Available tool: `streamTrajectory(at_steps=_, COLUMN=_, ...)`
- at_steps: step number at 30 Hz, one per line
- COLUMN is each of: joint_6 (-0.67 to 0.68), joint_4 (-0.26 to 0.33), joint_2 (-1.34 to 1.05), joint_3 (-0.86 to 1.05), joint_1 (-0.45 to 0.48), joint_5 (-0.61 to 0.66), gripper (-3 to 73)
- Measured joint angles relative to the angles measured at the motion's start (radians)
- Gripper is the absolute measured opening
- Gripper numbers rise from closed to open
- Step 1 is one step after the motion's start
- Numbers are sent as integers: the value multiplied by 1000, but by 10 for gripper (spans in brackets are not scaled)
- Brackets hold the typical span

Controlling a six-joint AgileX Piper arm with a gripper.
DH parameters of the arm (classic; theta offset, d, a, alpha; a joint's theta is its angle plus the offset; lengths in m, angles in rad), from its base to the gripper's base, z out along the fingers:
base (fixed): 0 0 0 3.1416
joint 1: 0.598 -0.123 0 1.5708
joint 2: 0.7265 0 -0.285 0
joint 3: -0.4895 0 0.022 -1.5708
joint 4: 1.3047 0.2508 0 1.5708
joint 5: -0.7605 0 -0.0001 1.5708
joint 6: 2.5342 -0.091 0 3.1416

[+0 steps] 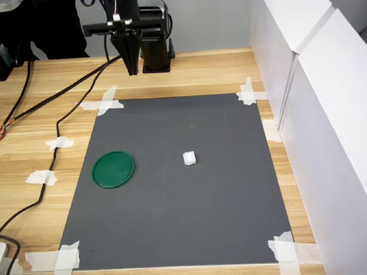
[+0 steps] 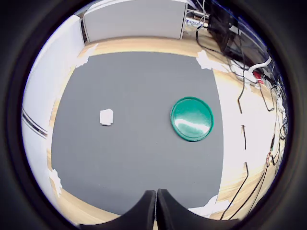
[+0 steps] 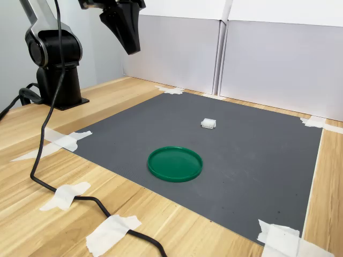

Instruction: Grasp a white terminal and put it on the green lid.

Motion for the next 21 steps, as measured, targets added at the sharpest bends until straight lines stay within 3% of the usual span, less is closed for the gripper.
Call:
streamTrajectory(at_steps=6, joint_6=27, joint_4=45, joint_2=175, joint_3=-145, joint_1=0, joint_5=73, gripper=129)
streamTrajectory(at_steps=9, joint_6=39, joint_4=48, joint_2=226, joint_3=-200, joint_1=0, joint_5=78, gripper=243)
streamTrajectory(at_steps=16, joint_6=52, joint_4=49, joint_2=330, joint_3=-251, joint_1=-3, joint_5=91, gripper=589)
streamTrajectory(at_steps=18, joint_6=52, joint_4=49, joint_2=347, joint_3=-253, joint_1=-14, joint_5=91, gripper=657)
streamTrajectory(at_steps=21, joint_6=52, joint_4=49, joint_2=375, joint_3=-263, joint_1=-55, joint_5=93, gripper=702)
